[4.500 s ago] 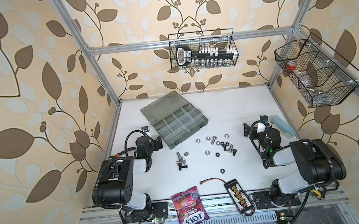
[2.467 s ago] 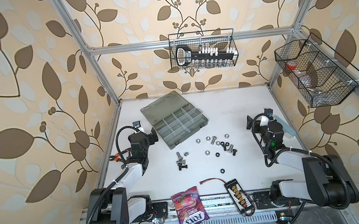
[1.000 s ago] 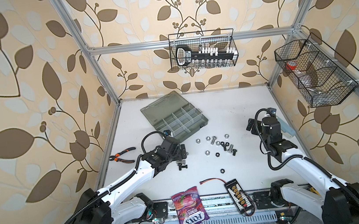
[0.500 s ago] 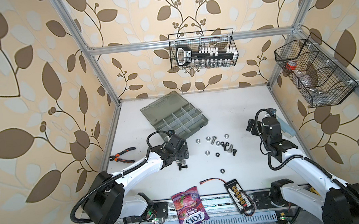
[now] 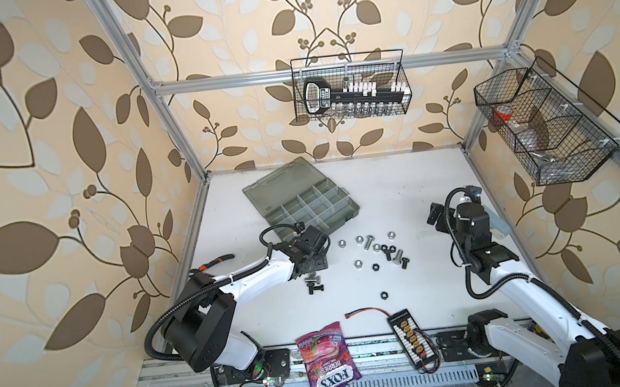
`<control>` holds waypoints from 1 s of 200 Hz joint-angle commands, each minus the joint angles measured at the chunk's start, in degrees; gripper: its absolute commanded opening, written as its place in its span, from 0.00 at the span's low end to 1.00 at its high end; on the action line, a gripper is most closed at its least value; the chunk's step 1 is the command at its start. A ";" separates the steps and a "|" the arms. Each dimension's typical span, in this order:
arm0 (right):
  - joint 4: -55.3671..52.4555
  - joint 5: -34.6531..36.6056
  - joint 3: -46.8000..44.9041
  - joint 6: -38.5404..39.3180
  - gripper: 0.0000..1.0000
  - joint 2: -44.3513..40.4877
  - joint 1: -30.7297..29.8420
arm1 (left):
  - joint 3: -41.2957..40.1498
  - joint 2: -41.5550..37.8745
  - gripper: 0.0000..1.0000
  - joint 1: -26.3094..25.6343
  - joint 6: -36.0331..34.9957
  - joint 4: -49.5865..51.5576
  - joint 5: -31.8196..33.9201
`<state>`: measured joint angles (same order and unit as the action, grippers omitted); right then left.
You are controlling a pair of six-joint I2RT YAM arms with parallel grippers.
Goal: Sort the screws and nuts into containers
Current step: Pick up the screw at the center of the table.
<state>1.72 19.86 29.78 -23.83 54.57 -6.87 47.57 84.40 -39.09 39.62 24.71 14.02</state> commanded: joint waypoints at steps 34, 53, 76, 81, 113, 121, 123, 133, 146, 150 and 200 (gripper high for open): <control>0.70 -0.62 0.53 -0.50 0.99 0.65 -0.17 | -0.88 -0.65 0.62 -0.50 5.41 2.26 2.70; 0.66 -0.67 0.51 -0.51 1.00 0.88 -0.17 | -1.93 -0.49 0.56 -0.46 6.25 0.94 2.24; 0.66 -0.74 0.50 -0.46 1.00 0.96 -0.18 | -2.46 0.30 0.52 -0.48 7.07 -0.23 2.29; 0.61 -0.71 0.52 -0.44 1.00 0.89 -0.17 | -2.63 0.42 0.51 -0.45 7.28 -0.50 2.47; 0.65 -0.73 0.33 -0.60 1.00 0.57 -0.20 | -3.81 1.80 0.46 -0.46 7.93 -3.45 3.61; 0.75 -0.87 0.36 -0.55 1.00 0.57 -0.24 | -3.84 2.25 0.45 -0.48 7.93 -3.74 3.88; 0.77 -0.89 0.37 -0.59 1.00 0.55 -0.24 | -3.81 2.34 0.45 -0.46 7.93 -3.78 3.97; 0.73 -1.08 0.24 -0.55 1.00 0.59 -0.18 | -3.71 2.77 0.44 -0.50 7.76 -3.95 4.31; 0.75 -1.22 0.22 -0.60 1.00 0.61 -0.18 | -3.63 3.34 0.42 -0.45 7.62 -4.12 4.82; 0.85 -1.31 0.27 -0.59 1.00 0.55 -0.22 | -3.48 3.45 0.42 -0.40 7.54 -4.14 4.95; 0.92 -1.44 0.18 -0.66 1.00 0.55 -0.16 | -3.00 5.77 0.36 -0.38 7.08 -4.31 5.59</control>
<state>2.00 18.87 29.78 -24.01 55.22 -6.87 44.25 89.30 -39.09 46.52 20.62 17.04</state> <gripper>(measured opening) 0.996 0.371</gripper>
